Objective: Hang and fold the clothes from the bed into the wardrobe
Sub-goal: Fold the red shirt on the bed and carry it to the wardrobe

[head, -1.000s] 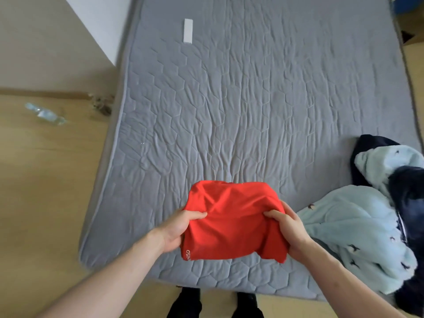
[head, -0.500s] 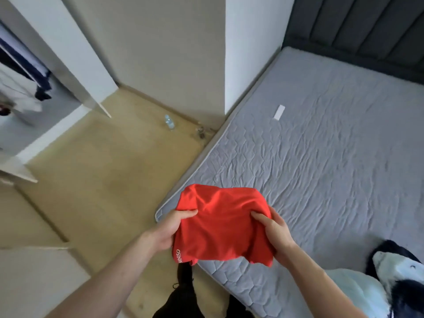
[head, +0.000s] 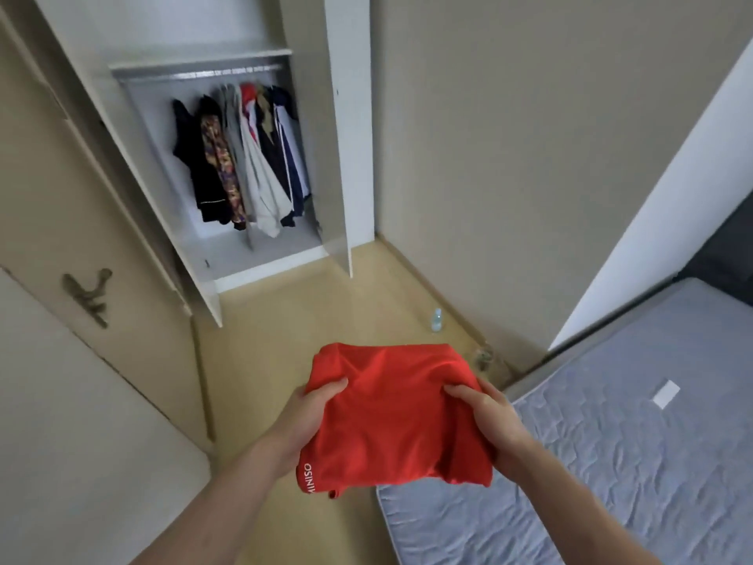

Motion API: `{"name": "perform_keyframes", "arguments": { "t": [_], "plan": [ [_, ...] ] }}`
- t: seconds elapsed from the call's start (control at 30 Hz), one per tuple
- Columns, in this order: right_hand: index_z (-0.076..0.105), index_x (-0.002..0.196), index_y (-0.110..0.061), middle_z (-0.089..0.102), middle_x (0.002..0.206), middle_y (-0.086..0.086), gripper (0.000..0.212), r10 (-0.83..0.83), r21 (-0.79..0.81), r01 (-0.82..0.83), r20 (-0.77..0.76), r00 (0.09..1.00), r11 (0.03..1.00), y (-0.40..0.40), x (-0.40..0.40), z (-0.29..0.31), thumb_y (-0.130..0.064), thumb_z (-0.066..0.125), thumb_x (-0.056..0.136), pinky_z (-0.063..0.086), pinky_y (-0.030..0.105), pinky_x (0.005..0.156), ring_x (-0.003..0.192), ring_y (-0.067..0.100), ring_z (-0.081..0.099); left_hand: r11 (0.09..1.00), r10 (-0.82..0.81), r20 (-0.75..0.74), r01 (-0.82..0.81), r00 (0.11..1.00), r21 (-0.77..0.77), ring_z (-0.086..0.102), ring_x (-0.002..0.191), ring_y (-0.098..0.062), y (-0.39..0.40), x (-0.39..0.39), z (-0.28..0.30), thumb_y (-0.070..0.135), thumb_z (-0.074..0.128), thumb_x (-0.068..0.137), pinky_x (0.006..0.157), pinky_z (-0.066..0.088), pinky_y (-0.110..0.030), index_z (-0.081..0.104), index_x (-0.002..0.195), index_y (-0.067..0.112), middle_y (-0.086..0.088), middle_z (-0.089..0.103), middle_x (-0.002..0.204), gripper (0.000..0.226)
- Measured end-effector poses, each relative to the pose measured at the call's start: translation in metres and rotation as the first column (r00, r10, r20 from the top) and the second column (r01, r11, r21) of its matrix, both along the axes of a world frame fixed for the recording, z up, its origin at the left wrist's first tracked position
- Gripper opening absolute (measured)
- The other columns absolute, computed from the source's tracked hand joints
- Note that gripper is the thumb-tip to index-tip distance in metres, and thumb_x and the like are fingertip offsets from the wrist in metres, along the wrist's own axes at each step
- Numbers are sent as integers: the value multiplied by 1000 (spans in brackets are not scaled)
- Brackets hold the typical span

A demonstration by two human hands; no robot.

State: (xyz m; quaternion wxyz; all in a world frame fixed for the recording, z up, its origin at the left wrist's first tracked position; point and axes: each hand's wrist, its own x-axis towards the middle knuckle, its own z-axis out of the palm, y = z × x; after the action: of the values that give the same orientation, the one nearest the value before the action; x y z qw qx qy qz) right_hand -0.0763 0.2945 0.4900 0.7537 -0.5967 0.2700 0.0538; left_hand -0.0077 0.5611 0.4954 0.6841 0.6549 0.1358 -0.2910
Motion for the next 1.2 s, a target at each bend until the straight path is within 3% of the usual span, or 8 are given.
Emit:
{"name": "perform_keyframes", "arguments": {
  "t": [0.1, 0.2, 0.37, 0.53, 0.7, 0.83, 1.1, 1.2],
  "plan": [
    [77, 105, -26, 79, 104, 5, 38, 43, -10, -42, 37, 998, 999, 40, 58, 19, -29, 85, 67, 61, 45, 87, 94, 25, 77, 999, 40, 56, -39, 998, -10, 77, 93, -27, 44, 46, 23, 36, 73, 90, 70, 61, -33, 75, 112, 13, -7, 79, 104, 31],
    [75, 113, -19, 78, 106, 9, 37, 86, -23, -84, 73, 994, 996, 74, 113, 35, -23, 82, 76, 58, 52, 95, 98, 29, 76, 997, 82, 111, -81, 990, -13, 78, 90, -26, 80, 90, 44, 34, 73, 91, 70, 60, -33, 75, 111, 15, -6, 79, 102, 28],
    [71, 118, -20, 78, 108, 6, 42, 171, -89, -161, 125, 977, 983, 109, 195, 69, -27, 81, 78, 58, 51, 96, 99, 27, 76, 990, 137, 170, -133, 976, -34, 77, 89, -26, 118, 163, 75, 31, 74, 91, 74, 60, -35, 74, 112, 13, -6, 79, 101, 28],
    [69, 117, -21, 79, 104, 3, 40, 232, -120, -214, 176, 957, 970, 125, 286, 95, -28, 81, 80, 60, 41, 85, 94, 23, 77, 985, 170, 200, -166, 965, -39, 78, 87, -26, 140, 240, 100, 32, 73, 91, 77, 60, -38, 74, 112, 16, -6, 80, 99, 27],
    [69, 117, -20, 79, 106, 4, 49, 321, -105, -305, 222, 921, 947, 135, 395, 115, -33, 81, 71, 62, 35, 72, 95, 24, 77, 978, 203, 249, -206, 947, -13, 77, 91, -29, 155, 335, 119, 37, 74, 89, 88, 59, -46, 73, 116, 18, -6, 79, 102, 33],
    [67, 119, -23, 79, 106, 2, 53, 365, -97, -351, 248, 898, 931, 137, 487, 133, -34, 82, 70, 62, 34, 71, 95, 23, 77, 969, 232, 273, -248, 933, 23, 75, 97, -33, 161, 416, 139, 41, 75, 88, 100, 54, -53, 71, 121, 16, -9, 79, 106, 42],
    [64, 127, -24, 78, 110, 1, 53, 454, -155, -427, 278, 847, 891, 156, 654, 175, -32, 81, 78, 59, 49, 94, 98, 26, 76, 943, 313, 328, -333, 891, 6, 75, 97, -35, 184, 555, 177, 43, 78, 83, 101, 52, -55, 69, 122, 17, -10, 78, 105, 48],
    [63, 127, -24, 78, 108, 3, 47, 483, -168, -453, 289, 827, 876, 177, 708, 189, -28, 79, 83, 59, 49, 92, 97, 27, 76, 925, 357, 351, -380, 866, -4, 77, 93, -33, 202, 599, 191, 40, 78, 84, 97, 55, -52, 70, 121, 16, -10, 79, 103, 45]
  ]
}}
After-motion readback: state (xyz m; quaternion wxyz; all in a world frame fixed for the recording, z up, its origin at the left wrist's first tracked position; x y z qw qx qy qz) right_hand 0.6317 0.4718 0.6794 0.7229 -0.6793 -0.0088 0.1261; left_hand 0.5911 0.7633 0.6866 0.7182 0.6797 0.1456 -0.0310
